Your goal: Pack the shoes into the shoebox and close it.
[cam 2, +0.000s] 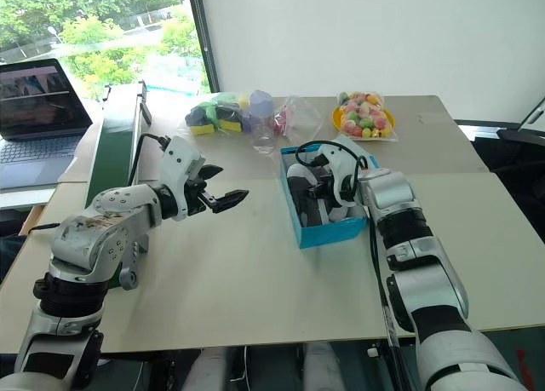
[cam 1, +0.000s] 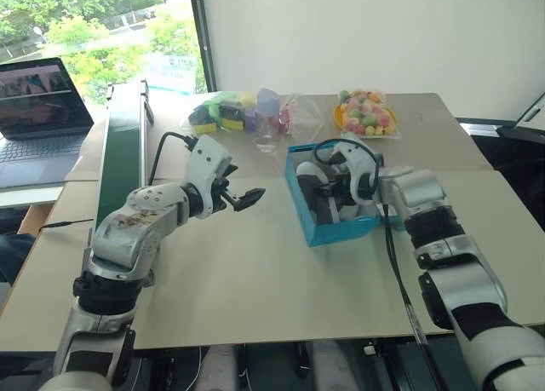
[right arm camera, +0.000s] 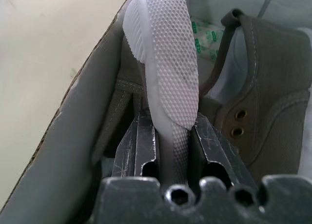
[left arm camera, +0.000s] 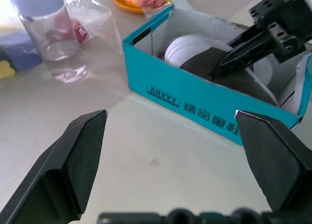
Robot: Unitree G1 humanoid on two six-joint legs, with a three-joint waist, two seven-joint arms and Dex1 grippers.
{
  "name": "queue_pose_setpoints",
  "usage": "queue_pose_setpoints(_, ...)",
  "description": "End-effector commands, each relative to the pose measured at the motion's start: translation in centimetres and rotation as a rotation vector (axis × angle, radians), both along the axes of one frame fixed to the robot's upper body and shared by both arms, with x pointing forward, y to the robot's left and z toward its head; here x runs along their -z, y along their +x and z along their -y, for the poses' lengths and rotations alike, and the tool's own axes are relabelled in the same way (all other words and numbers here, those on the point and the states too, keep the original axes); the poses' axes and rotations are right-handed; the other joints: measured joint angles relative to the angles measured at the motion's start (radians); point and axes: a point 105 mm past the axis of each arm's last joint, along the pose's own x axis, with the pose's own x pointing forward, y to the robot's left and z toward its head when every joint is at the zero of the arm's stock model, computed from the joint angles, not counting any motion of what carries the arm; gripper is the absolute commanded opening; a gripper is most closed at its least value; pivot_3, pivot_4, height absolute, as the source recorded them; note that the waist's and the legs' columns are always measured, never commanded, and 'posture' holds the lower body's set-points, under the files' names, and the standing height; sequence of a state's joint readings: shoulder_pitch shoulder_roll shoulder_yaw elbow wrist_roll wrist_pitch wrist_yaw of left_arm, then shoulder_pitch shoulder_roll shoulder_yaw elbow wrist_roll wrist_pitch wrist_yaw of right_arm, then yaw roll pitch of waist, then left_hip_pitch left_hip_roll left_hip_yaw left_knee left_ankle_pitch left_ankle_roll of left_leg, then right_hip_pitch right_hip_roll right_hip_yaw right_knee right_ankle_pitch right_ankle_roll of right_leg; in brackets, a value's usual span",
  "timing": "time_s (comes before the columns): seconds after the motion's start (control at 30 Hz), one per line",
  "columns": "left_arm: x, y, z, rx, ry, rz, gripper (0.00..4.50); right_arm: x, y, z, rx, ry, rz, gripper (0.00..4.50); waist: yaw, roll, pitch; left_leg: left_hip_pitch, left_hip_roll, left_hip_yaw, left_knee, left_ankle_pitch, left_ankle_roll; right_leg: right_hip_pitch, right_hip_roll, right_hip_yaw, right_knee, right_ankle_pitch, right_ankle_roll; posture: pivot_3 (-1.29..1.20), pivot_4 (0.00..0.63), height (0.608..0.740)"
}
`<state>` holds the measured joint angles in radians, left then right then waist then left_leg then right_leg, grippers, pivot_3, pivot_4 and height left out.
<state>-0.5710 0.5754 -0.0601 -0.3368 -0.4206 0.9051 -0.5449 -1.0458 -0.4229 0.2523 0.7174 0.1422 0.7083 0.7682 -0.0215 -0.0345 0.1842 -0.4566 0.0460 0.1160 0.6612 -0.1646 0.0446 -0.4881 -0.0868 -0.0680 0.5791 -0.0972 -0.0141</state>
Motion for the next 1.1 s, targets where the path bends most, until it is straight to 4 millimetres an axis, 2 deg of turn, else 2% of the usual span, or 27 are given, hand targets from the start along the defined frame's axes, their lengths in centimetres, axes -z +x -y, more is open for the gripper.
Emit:
queue_pose_setpoints(0.03,-0.8,-1.1,0.4,0.039,0.029,0.038,4.5,0.6,1.0,-0.7,-0.047,-0.106,0.05,0.33,-0.006,0.0,0.0,0.0,0.0,0.0,0.0,0.0,0.0,0.0,0.0,0.0,0.0,0.0,0.0,0.0,0.15,0.738)
queue_pose_setpoints(0.23,-0.7,-1.9,0.6,0.032,0.026,0.036,4.5,2.3,1.7,-1.1,-0.045,-0.186,0.061,0.33,-0.018,-0.001,-0.001,0.012,0.002,-0.001,0.0,-0.001,-0.001,0.013,0.001,0.0,-0.001,-0.003,-0.006,0.0,0.15,0.738)
queue_pose_setpoints(0.3,-0.6,-2.0,0.7,0.035,0.03,0.032,4.5,2.6,1.9,-1.4,-0.037,-0.194,0.074,1.31,-0.022,-0.001,-0.001,0.015,0.003,-0.001,0.0,-0.001,-0.001,0.016,0.001,0.0,-0.001,-0.004,-0.006,0.0,0.15,0.738)
queue_pose_setpoints(0.47,-0.3,-2.2,0.9,0.048,0.041,0.021,4.5,1.5,2.2,-2.3,-0.047,-0.146,0.106,2.81,-0.02,-0.001,-0.001,0.015,0.003,-0.002,-0.001,-0.001,-0.001,0.016,0.001,-0.001,-0.001,-0.004,-0.006,0.0,0.15,0.738)
queue_pose_setpoints(0.5,-0.3,-2.2,0.9,0.054,0.044,0.019,4.5,0.7,2.3,-2.4,-0.046,-0.12,0.116,3.28,-0.019,-0.001,-0.001,0.014,0.003,-0.002,-0.001,-0.001,-0.001,0.016,0.0,-0.001,-0.001,-0.004,-0.006,0.0,0.15,0.738)
queue_pose_setpoints(0.53,-0.2,-2.2,1.0,0.06,0.046,0.017,4.5,-0.7,2.5,-2.5,-0.045,-0.076,0.126,3.53,-0.019,-0.001,-0.001,0.014,0.003,-0.002,-0.001,-0.001,-0.001,0.016,0.0,0.0,-0.001,-0.004,-0.006,0.0,0.15,0.738)
queue_pose_setpoints(0.6,-0.1,-2.2,1.3,0.087,0.054,0.012,4.5,-4.2,2.8,-2.4,-0.033,-0.003,0.176,4.27,-0.02,0.0,-0.001,0.013,0.002,-0.002,-0.001,-0.001,-0.001,0.014,0.0,0.0,-0.001,-0.004,-0.006,0.0,0.15,0.738)
queue_pose_setpoints(0.63,0.0,-2.2,1.5,0.103,0.056,0.009,4.5,-5.8,2.7,-2.2,-0.03,0.033,0.192,4.46,-0.02,0.0,0.0,0.012,0.002,-0.002,-0.001,-0.001,-0.001,0.014,0.0,0.0,-0.001,-0.004,-0.006,0.0,0.15,0.738)
queue_pose_setpoints(0.8,-0.1,-2.0,1.9,0.149,0.068,0.01,4.5,-9.4,1.2,-0.9,-0.027,0.086,0.229,4.46,-0.015,0.001,0.001,0.01,0.002,-0.002,-0.001,-0.001,-0.001,0.011,0.0,0.0,-0.001,-0.004,-0.004,0.0,0.15,0.738)
queue_pose_setpoints(0.9,-0.3,-1.8,2.3,0.2,0.09,0.015,4.5,-11.0,-1.4,0.4,-0.036,0.098,0.246,4.46,-0.007,0.001,0.001,0.01,0.003,-0.002,-0.002,-0.001,-0.001,0.011,0.0,-0.001,-0.001,-0.005,-0.006,0.0,0.15,0.738)
queue_pose_setpoints(1.07,-0.5,-1.2,3.1,0.282,0.108,0.025,4.5,-10.2,-5.8,2.8,-0.015,0.059,0.211,4.46,0.014,0.001,0.001,0.01,0.001,-0.001,-0.002,-0.001,-0.001,0.011,-0.002,-0.001,-0.001,-0.005,-0.007,0.0,0.15,0.738)
queue_pose_setpoints(1.1,-0.6,-1.1,3.4,0.303,0.11,0.031,4.5,-10.1,-6.6,3.5,0.004,0.053,0.204,3.92,0.017,0.001,0.001,0.01,0.001,0.0,-0.002,-0.001,-0.001,0.011,-0.003,-0.001,-0.001,-0.005,-0.007,0.0,0.15,0.738)
